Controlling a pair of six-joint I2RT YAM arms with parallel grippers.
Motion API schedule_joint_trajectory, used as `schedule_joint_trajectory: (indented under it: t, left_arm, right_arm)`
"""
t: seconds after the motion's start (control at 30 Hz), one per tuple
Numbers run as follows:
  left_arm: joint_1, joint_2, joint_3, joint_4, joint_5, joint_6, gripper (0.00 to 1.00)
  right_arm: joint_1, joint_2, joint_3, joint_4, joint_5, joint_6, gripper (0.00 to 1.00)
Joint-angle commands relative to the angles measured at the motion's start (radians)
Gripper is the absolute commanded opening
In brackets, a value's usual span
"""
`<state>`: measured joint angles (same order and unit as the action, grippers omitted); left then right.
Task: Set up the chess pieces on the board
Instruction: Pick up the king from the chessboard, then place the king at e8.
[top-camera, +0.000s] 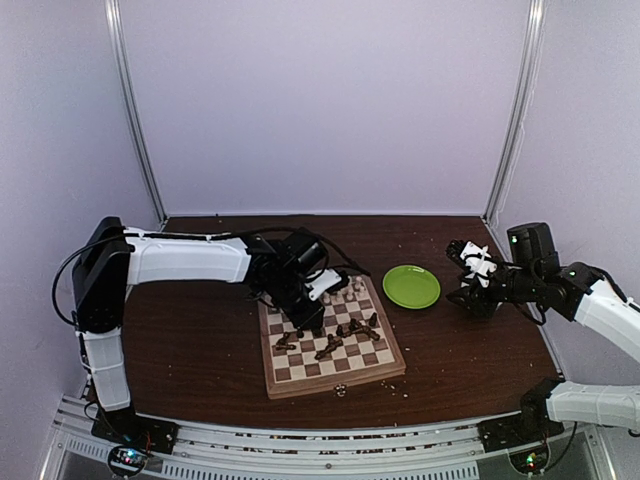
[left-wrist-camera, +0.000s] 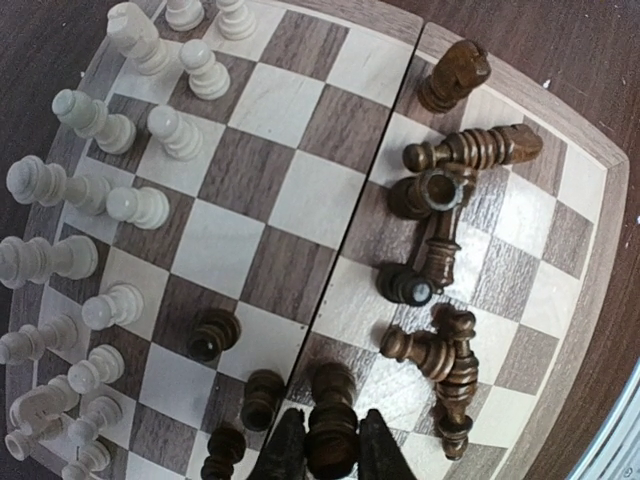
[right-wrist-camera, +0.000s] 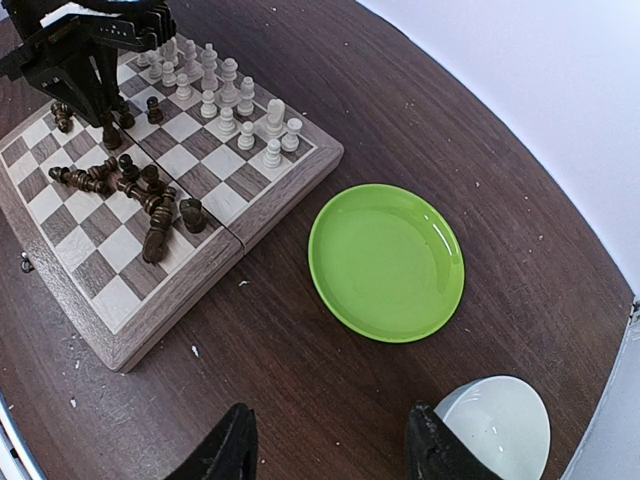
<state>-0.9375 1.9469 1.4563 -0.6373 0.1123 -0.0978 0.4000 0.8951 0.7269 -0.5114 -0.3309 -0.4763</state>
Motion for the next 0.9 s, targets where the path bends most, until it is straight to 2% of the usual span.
schedule_joint_trajectory:
  t: [0.0,0.2,0.6,0.73,0.87]
  left_arm:
    - [0.003,-0.057,-0.001,0.01,0.008,0.007,0.12]
    - [0.003,-0.111,0.007,0.01,0.029,-0.003,0.03]
    - [-0.02,-0.356,-0.094,0.087,0.17,-0.004,0.04]
    - [-0.059,-0.356,-0.111,0.087,0.192,0.022,0.04]
    - [-0.13,-0.277,-0.075,0.022,0.165,0.054,0.04]
  right_arm:
    - [0.005,-0.008,0.001,0.007,0.025,-0.01,0.5]
    - [0.005,-0.012,-0.001,0.006,0.027,-0.012,0.5]
    - [0.005,-0.022,-0.001,0.005,0.036,-0.013,0.5]
    - [0.005,-0.023,-0.001,0.004,0.038,-0.015,0.5]
    - [0.005,-0.026,-0.003,0.004,0.041,-0.017,0.5]
